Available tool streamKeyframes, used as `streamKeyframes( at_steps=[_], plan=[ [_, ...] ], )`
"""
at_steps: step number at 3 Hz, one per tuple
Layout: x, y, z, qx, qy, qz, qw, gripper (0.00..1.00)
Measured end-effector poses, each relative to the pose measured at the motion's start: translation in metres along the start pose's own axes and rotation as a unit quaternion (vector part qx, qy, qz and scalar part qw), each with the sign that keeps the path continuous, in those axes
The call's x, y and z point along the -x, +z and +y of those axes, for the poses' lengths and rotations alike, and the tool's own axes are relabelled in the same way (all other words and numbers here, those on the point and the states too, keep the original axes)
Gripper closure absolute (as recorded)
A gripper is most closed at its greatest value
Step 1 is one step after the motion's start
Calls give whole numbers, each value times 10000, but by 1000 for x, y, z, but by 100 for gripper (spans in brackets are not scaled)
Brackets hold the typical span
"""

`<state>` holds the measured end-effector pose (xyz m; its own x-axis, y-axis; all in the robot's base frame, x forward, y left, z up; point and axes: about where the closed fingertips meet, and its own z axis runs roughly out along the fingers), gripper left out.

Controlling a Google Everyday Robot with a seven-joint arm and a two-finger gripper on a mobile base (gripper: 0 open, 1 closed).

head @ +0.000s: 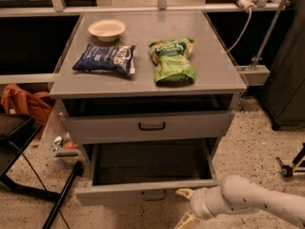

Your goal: Close middle drawer

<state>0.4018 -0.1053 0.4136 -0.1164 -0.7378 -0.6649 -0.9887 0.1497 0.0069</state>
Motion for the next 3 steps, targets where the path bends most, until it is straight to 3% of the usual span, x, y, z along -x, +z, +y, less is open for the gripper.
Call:
streamKeyframes(
  at_steps=[1, 3],
  plan=[
    [11, 14, -24, -20, -134, -65, 9999, 0],
    [9, 13, -26, -57, -103, -177, 9998, 0]
  ],
)
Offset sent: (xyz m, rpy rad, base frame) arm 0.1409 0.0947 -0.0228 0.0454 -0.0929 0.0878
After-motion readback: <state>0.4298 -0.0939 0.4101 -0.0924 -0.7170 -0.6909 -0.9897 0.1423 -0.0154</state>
